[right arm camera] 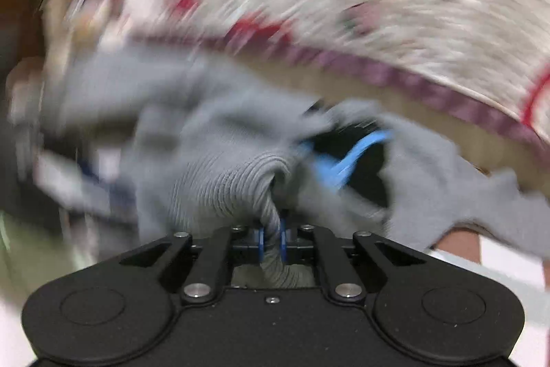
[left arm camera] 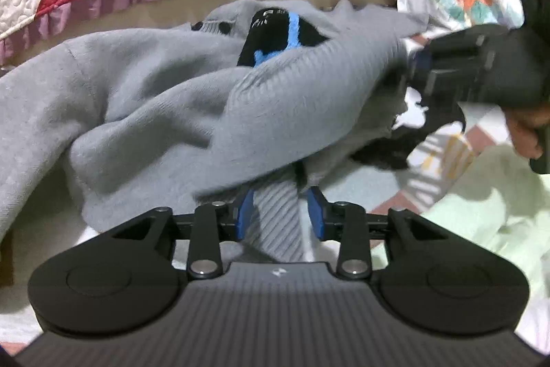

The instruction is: Fold clothes

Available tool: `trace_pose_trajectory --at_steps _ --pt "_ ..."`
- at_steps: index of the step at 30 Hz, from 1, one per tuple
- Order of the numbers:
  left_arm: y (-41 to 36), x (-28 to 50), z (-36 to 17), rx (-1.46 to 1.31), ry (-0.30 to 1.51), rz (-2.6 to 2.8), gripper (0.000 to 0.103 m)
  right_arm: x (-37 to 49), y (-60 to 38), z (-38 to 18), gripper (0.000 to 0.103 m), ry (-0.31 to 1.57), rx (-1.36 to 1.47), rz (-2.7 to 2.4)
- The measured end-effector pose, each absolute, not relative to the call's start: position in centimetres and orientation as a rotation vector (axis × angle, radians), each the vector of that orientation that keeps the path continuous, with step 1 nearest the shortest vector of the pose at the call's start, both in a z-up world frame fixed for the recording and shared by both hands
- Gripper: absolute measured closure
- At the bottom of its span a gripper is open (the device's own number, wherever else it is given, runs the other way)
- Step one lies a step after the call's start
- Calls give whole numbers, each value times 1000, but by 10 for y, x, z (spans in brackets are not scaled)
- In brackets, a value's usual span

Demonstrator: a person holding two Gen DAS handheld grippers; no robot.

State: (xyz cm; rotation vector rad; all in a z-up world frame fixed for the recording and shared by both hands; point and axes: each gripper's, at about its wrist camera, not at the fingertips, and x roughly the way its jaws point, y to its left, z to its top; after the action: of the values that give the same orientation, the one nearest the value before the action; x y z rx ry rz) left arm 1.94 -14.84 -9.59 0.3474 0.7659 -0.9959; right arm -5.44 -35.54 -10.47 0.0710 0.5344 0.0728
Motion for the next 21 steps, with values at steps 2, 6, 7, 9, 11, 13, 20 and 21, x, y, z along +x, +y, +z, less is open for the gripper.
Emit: trace_pose_trajectory --at_steps 2,6,7,9,11,13,20,21 --pt "-152 13 -93 346 731 -1001 55 -61 -376 -90 96 491 171 34" --pt "-167 -6 -99 472 608 -985 41 -68 -398 -71 97 458 184 -54" --pt "-171 -10 -103 522 585 -974 40 -70 -400 -69 97 454 195 -61" --pt "-176 -12 -110 591 559 -920 40 -76 -402 -65 97 439 215 -70" --pt "-174 -4 -112 599 558 -835 40 -82 -404 -60 97 421 231 -76" --pt "-169 10 -110 568 572 -744 40 -87 -408 -55 97 416 237 -88" --pt "-156 43 -93 428 679 -785 99 -99 -438 -44 97 460 441 -93" --pt "-158 36 -90 461 639 -794 100 -101 -441 -43 97 467 472 -90"
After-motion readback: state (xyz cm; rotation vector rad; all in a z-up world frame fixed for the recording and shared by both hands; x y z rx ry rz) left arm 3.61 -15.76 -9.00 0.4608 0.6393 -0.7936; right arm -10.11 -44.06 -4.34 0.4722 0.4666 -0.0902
